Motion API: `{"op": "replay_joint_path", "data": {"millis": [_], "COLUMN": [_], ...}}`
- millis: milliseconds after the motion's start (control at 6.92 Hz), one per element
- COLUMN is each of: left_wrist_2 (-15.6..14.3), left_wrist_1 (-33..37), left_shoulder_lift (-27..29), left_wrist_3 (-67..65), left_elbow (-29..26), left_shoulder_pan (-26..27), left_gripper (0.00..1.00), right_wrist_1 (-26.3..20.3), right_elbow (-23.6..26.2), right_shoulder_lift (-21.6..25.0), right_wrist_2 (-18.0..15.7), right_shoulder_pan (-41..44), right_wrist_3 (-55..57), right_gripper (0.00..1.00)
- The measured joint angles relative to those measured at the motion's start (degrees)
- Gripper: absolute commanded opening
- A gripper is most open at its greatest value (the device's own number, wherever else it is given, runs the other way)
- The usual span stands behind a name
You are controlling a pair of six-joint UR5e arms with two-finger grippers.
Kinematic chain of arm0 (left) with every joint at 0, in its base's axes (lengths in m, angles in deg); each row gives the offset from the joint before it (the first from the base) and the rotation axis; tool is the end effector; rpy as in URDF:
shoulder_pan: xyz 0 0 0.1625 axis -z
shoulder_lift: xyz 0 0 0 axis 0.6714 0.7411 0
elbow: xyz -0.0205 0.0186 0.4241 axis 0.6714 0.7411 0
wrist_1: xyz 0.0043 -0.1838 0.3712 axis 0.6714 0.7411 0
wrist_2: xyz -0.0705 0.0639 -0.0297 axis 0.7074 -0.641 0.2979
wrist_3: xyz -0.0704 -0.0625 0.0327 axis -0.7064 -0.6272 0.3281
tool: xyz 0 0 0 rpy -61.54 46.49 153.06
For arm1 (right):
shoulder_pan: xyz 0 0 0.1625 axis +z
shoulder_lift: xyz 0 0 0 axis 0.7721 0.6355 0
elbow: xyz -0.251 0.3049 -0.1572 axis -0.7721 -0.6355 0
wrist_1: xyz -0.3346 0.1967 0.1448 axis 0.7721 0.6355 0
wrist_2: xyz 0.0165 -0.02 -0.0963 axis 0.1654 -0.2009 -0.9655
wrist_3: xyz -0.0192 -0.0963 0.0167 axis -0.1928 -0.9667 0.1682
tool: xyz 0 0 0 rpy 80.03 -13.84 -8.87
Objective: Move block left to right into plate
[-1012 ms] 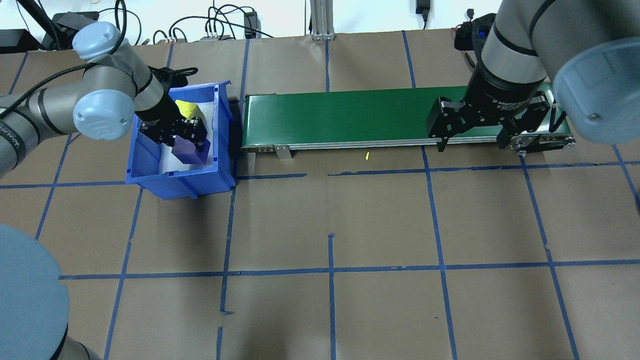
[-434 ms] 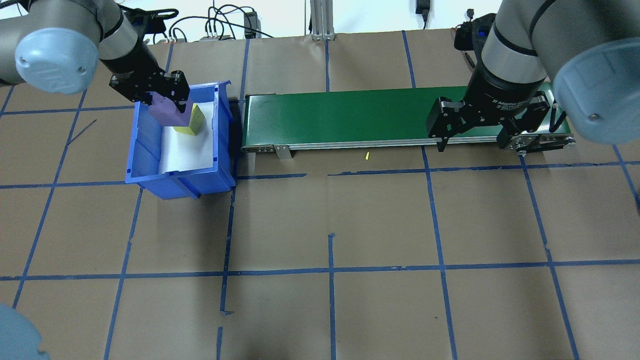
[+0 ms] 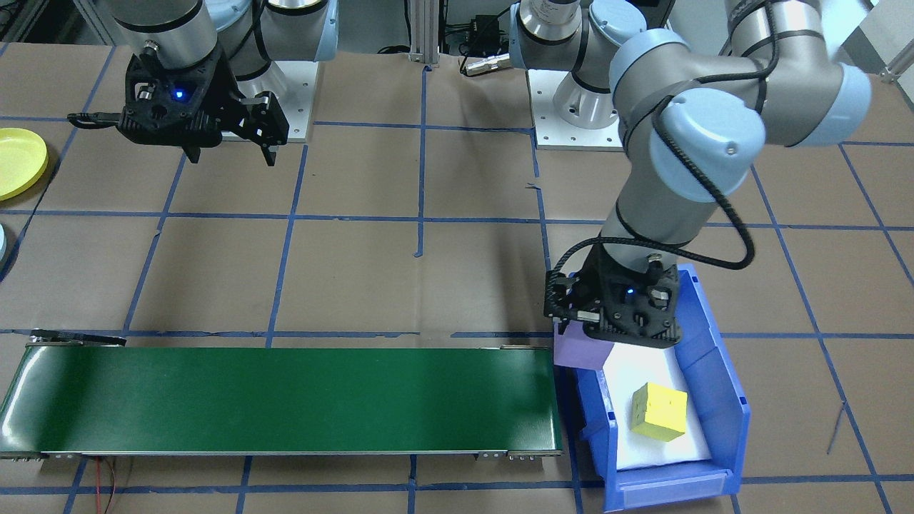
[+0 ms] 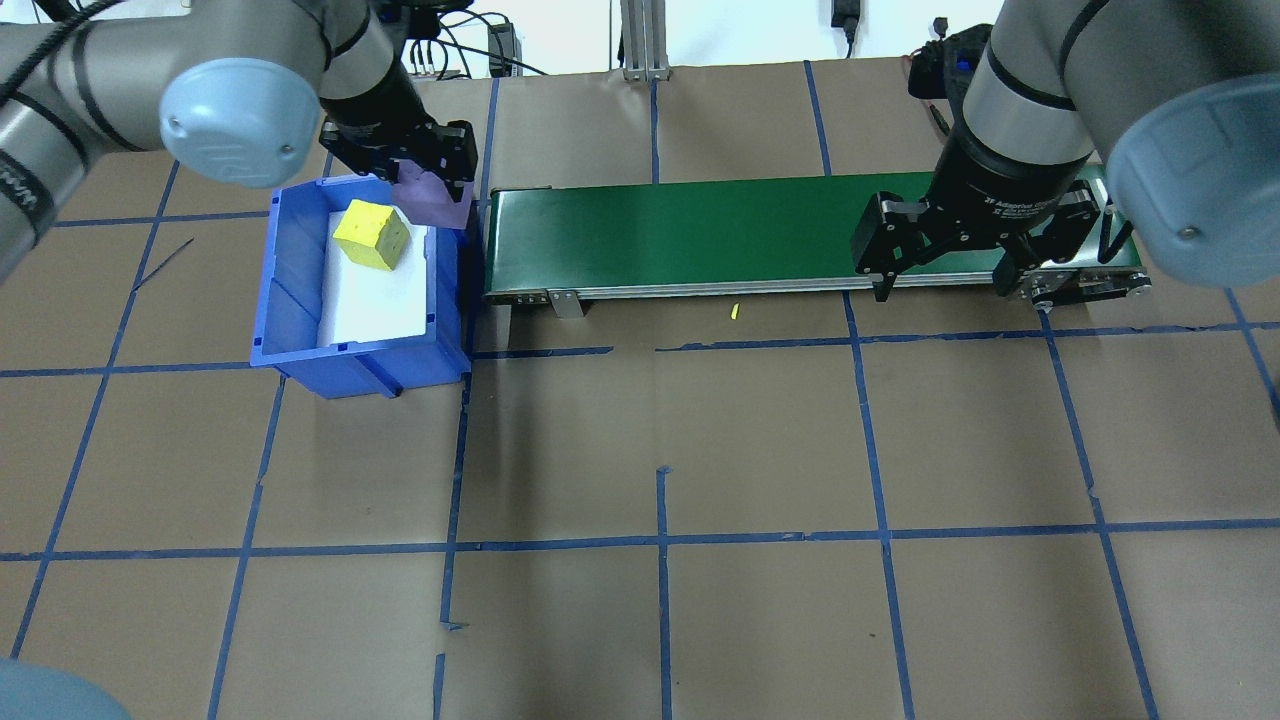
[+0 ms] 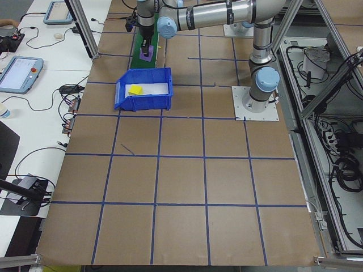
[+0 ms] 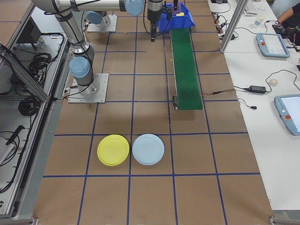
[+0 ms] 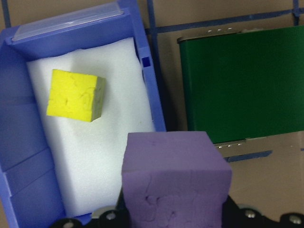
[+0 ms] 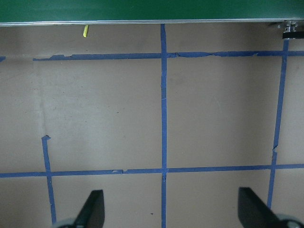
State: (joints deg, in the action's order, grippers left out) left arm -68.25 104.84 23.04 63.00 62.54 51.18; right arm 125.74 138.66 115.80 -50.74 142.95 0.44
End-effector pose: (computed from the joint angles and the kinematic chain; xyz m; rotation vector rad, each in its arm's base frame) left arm -0.1729 -0.6222 0.3791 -0.2228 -3.1007 0.1882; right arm 0.1507 -0.4517 0.4750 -0.0118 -3.1220 -0.0587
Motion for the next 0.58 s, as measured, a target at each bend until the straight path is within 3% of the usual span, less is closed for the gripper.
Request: {"op": "replay_joint_path", "data": {"millis": [145, 578], "left_wrist_2": [0.09, 0.25], "left_wrist_1": [-4.82, -11.31], "left_shoulder_lift": [3.2, 8.24], "left_wrist_3": [-2.49, -5.29], "left_elbow": [-0.14, 0.32], "left_shoulder_pan": [2.1, 4.12], "left_gripper": [0.36, 0.86], "right_wrist_1": [0.11, 0.14], "right_elbow": [-0.06, 0.01], "right_shoulder_lift": [0.01, -0.21], "right_wrist_2": [0.07, 0.56], "right_shoulder_pan": [0.08, -0.05], "right_wrist_3": [0.09, -1.33], "right_gripper": [1.0, 1.0]}}
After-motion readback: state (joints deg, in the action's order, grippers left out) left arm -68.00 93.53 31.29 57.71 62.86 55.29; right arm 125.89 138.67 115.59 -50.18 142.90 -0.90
